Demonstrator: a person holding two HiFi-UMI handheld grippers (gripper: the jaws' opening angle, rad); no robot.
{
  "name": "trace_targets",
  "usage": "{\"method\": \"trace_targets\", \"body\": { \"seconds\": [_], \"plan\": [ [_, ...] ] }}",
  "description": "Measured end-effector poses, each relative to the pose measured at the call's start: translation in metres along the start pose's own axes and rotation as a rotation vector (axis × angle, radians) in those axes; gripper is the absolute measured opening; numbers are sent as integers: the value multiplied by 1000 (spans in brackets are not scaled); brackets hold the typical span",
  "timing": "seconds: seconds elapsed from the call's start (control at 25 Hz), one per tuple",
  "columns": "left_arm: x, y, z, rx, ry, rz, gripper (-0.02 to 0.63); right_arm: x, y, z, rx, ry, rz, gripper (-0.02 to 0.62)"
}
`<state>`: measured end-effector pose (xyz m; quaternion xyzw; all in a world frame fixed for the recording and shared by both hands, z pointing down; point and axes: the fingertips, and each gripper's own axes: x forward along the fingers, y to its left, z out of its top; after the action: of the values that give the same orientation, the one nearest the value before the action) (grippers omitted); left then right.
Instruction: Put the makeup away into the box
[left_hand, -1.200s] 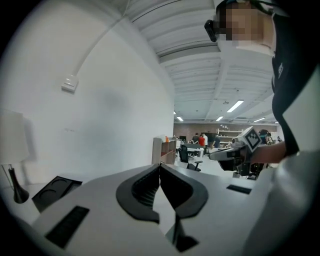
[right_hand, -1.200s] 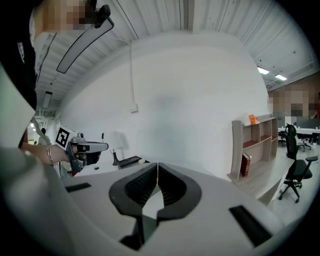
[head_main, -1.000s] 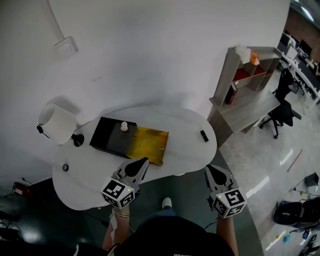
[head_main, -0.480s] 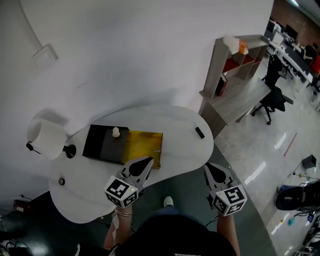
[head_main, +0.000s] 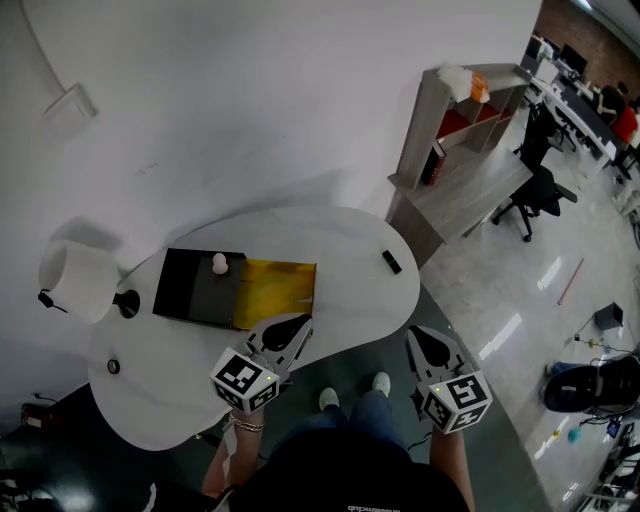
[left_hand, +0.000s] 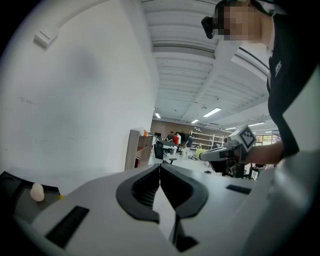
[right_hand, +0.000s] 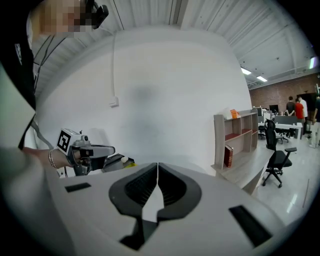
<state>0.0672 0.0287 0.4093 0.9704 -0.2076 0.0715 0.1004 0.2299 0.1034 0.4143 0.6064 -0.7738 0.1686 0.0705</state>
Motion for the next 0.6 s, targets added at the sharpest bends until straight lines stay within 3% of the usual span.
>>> {"method": "trace_targets", "body": {
  "seconds": [0.28,0.6],
  "plan": [
    [25,-2,-7,-12,16,-3,18,21,-24,0,-29,46,14,20],
    [66,12,5,-26,3,56,18,67,-57,16,-48,70,112,20]
  ]
}}
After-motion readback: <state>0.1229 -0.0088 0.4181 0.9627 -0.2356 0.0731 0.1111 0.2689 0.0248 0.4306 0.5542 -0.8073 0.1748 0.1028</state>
